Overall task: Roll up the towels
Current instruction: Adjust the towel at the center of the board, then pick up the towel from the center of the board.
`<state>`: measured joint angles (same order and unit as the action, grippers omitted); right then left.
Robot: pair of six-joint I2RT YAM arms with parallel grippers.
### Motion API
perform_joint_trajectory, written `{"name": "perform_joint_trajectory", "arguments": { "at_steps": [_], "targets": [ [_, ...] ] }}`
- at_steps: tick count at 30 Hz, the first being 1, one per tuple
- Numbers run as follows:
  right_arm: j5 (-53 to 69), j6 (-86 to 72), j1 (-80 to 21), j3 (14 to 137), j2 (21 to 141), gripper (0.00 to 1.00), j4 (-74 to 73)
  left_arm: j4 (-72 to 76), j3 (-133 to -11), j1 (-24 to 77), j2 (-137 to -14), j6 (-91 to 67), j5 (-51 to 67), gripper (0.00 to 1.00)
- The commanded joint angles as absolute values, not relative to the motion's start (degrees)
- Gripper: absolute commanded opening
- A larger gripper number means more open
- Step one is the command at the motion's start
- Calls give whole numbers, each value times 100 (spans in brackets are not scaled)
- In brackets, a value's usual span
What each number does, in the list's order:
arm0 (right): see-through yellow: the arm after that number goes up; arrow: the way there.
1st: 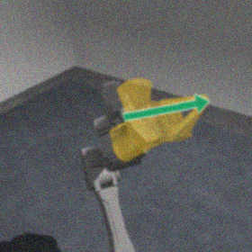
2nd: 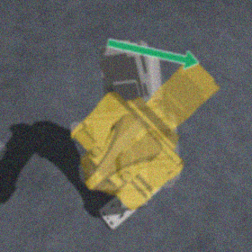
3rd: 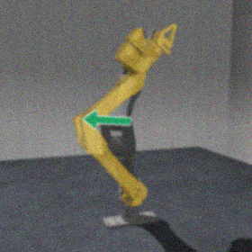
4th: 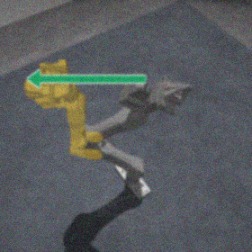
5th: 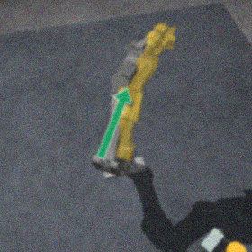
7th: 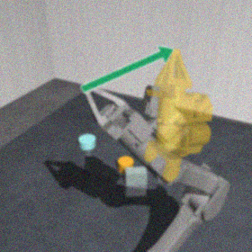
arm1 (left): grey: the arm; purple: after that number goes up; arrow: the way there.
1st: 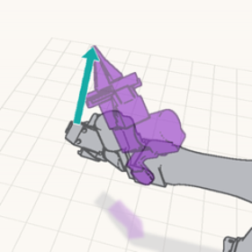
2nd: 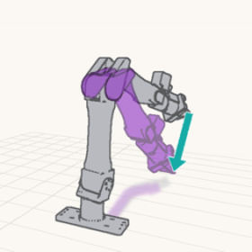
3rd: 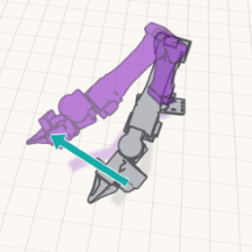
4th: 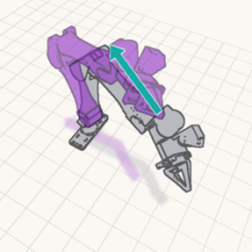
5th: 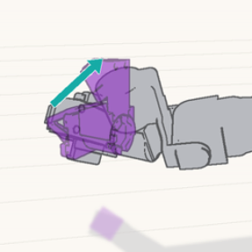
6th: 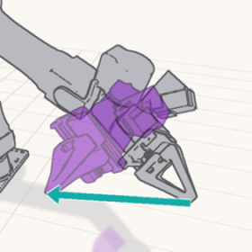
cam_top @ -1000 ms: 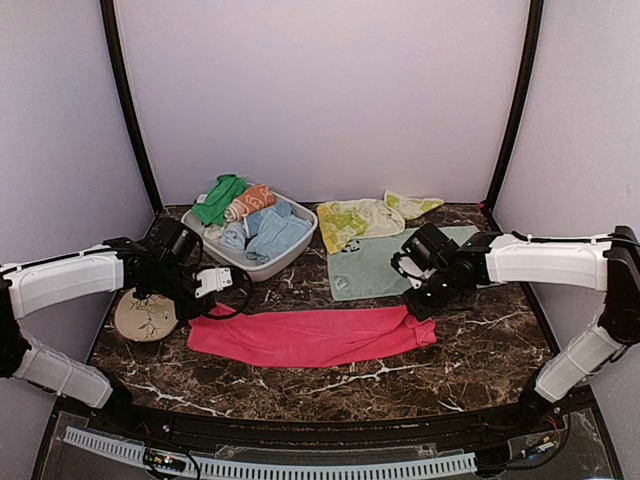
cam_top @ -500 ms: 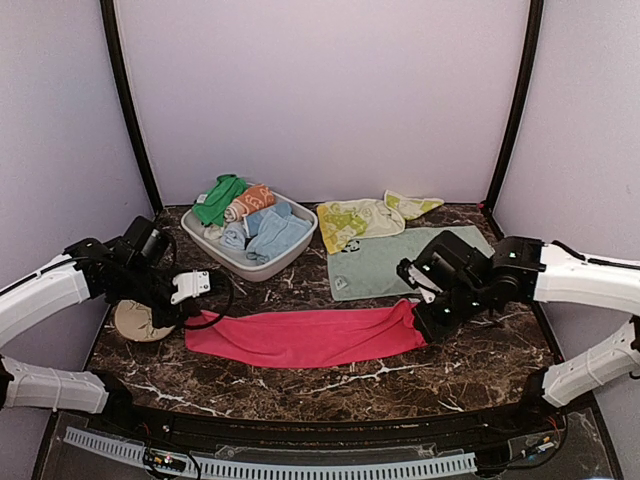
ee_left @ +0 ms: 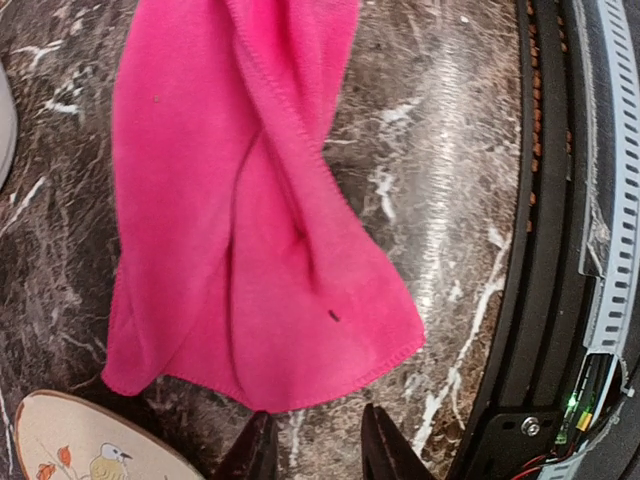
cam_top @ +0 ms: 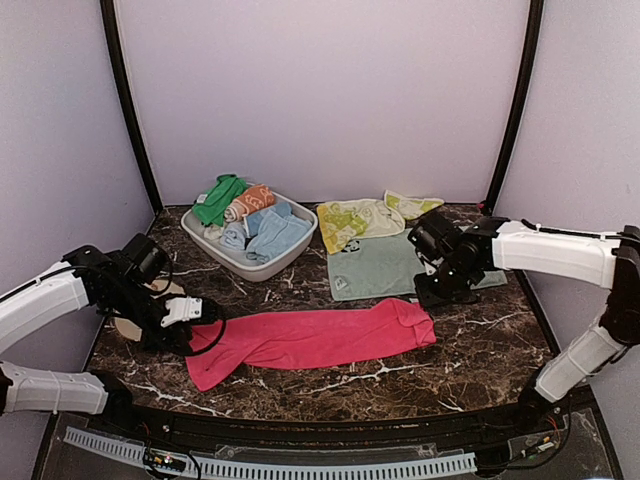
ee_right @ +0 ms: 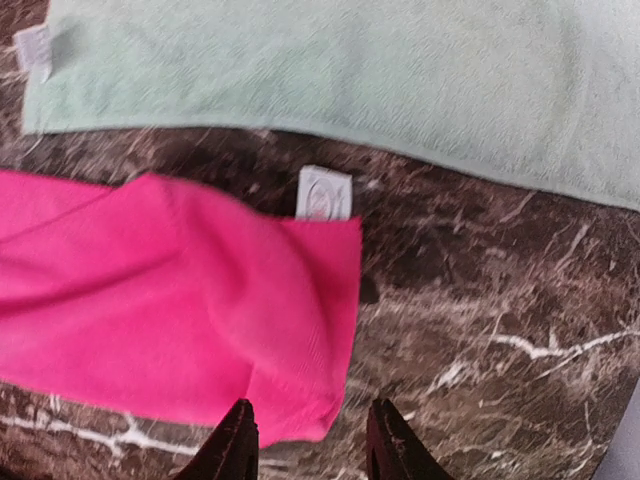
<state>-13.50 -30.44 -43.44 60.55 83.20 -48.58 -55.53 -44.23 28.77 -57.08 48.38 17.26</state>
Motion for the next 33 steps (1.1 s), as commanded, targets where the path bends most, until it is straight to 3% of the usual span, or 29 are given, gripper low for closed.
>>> {"name": "perform_joint_trajectory", "arguments": {
  "at_steps": [1, 8, 15, 25, 29, 33],
  "targets": [
    [-1590, -2519, -3810, 6408, 8936, 37, -4058, -4944, -4956, 2330, -6091, 4919, 1588, 33],
    [-1297, -2308, -3408, 6395, 9684, 39, -3429, -3370, -5041, 1989, -7580, 4819, 879, 32],
    [-941, -2265, -3160, 6156, 9852, 48, -3038, -3232, -5110, 1994, -8630, 4967, 822, 32],
    [-575, -2252, -3138, 5941, 10238, 49, -2759, -2824, -4325, 2127, -8618, 5065, 603, 33],
    [-508, -2296, -3123, 5763, 10248, 38, -2601, -2431, -4057, 2257, -8652, 4957, 528, 31],
    [-301, -2383, -3085, 5622, 10115, 2, -2403, -2272, -3980, 2330, -8651, 4838, 457, 15]
  ]
}}
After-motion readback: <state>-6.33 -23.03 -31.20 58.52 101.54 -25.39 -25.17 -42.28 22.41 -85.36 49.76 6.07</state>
